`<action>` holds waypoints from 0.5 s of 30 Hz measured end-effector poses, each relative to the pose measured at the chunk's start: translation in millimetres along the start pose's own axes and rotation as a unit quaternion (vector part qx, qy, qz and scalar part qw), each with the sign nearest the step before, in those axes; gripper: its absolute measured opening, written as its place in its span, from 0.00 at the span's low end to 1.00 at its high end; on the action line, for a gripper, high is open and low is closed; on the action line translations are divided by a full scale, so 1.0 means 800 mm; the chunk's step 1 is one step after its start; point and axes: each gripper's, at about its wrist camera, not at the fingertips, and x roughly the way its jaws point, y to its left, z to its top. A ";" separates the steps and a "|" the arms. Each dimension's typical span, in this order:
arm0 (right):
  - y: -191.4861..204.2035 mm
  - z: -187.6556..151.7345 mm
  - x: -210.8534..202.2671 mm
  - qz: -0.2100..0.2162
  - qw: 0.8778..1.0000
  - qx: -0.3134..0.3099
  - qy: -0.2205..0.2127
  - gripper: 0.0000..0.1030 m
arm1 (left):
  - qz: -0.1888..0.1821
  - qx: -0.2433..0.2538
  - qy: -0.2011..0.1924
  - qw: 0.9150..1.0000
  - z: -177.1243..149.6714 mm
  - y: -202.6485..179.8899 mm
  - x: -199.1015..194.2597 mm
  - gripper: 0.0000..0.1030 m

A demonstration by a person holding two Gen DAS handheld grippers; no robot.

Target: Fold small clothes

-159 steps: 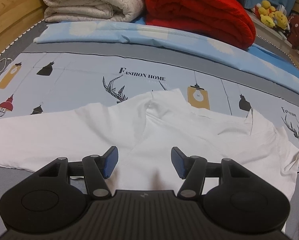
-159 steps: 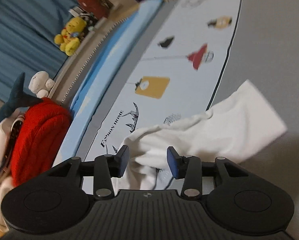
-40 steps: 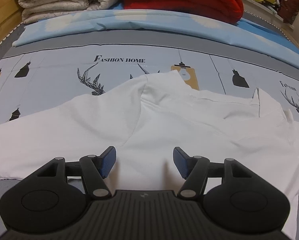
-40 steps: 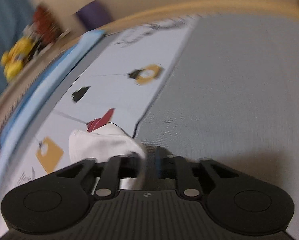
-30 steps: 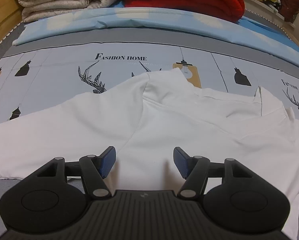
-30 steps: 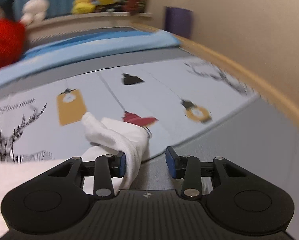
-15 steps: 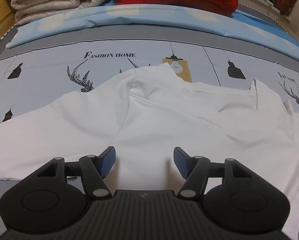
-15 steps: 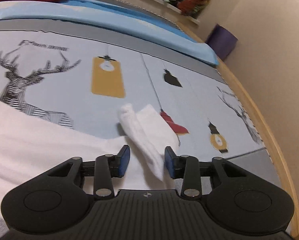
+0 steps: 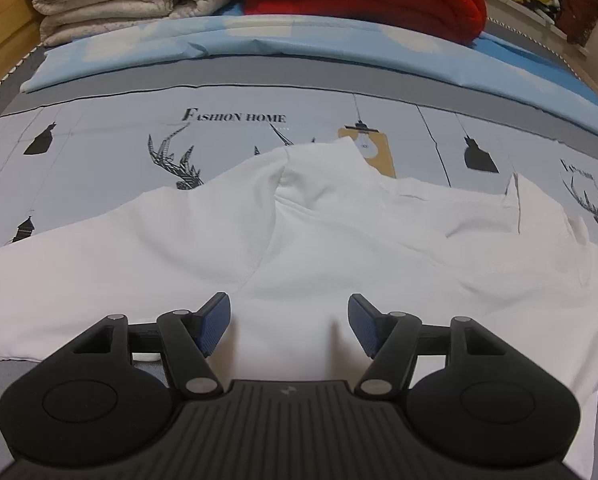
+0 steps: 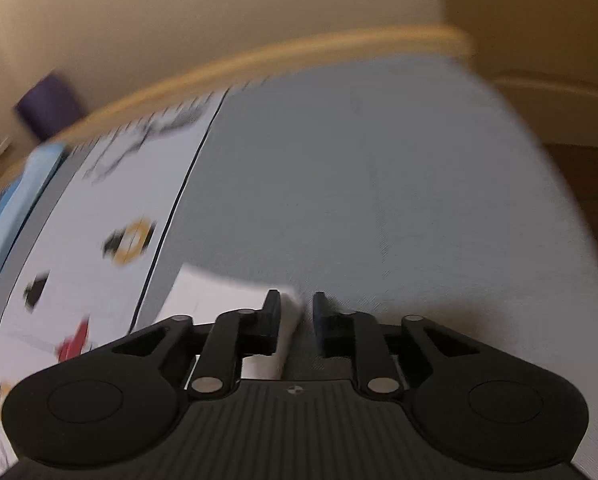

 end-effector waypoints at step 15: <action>0.229 -0.277 -0.214 0.442 0.789 -0.377 0.200 0.30 | -0.006 -0.092 -0.073 0.993 0.025 0.114 0.057 0.70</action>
